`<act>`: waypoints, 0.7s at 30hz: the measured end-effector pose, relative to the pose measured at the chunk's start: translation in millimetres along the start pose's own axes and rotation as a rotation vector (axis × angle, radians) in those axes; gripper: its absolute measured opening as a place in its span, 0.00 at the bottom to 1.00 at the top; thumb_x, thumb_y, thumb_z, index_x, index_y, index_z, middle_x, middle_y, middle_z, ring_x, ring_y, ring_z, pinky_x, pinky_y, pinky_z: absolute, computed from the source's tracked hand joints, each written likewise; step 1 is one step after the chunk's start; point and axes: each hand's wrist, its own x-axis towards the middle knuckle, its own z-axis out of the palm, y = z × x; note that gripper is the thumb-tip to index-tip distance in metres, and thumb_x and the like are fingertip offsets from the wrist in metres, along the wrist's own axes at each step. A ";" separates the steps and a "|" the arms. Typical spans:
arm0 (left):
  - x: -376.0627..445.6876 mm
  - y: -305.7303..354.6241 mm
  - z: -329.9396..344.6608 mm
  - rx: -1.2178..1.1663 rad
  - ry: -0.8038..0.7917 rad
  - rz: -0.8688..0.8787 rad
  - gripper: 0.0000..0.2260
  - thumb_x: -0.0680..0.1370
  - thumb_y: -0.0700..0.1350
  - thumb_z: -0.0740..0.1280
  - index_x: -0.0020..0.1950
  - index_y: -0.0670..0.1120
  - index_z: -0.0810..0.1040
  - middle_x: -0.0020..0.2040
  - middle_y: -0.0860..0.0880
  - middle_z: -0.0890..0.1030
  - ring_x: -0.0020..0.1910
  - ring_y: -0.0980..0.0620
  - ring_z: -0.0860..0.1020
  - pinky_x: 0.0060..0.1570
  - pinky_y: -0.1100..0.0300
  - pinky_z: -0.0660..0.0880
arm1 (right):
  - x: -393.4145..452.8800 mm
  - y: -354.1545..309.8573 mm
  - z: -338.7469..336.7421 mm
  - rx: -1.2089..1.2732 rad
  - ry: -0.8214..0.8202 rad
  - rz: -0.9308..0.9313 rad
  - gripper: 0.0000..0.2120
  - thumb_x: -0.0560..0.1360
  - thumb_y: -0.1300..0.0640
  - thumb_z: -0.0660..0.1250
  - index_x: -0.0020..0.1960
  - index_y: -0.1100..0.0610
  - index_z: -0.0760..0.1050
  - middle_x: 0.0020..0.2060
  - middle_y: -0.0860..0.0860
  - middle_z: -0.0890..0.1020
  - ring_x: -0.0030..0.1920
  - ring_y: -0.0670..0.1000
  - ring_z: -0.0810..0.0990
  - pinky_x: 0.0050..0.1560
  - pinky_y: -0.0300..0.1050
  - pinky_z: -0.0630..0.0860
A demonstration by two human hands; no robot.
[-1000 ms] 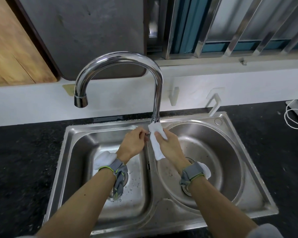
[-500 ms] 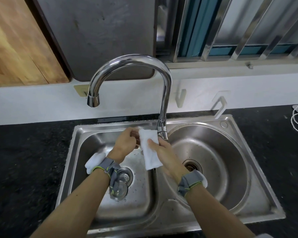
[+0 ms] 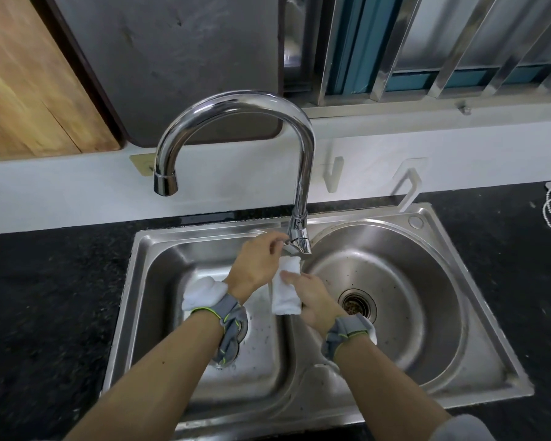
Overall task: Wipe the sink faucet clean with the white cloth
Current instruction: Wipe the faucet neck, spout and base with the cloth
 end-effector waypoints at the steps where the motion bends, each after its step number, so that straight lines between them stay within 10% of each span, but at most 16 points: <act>1: 0.1 0.2 -0.2 0.008 0.001 -0.001 0.12 0.82 0.43 0.60 0.61 0.48 0.80 0.48 0.52 0.82 0.40 0.56 0.76 0.40 0.72 0.65 | 2.4 -1.3 0.9 0.002 0.008 0.010 0.14 0.75 0.62 0.71 0.58 0.66 0.77 0.51 0.64 0.82 0.47 0.61 0.82 0.52 0.57 0.80; 7: 4.1 -0.1 -2.5 0.048 -0.013 -0.004 0.09 0.81 0.45 0.63 0.56 0.49 0.82 0.49 0.50 0.85 0.45 0.52 0.80 0.47 0.66 0.72 | 15.9 -6.4 4.4 0.125 -0.004 0.014 0.12 0.76 0.60 0.71 0.57 0.64 0.76 0.42 0.59 0.80 0.38 0.56 0.80 0.30 0.42 0.78; 21: 8.2 4.1 -4.1 0.111 0.046 0.006 0.08 0.80 0.47 0.65 0.53 0.50 0.84 0.49 0.52 0.85 0.42 0.59 0.76 0.37 0.83 0.65 | 17.5 -15.7 10.1 0.243 -0.108 -0.007 0.22 0.78 0.56 0.69 0.68 0.66 0.72 0.65 0.65 0.76 0.65 0.63 0.76 0.67 0.66 0.70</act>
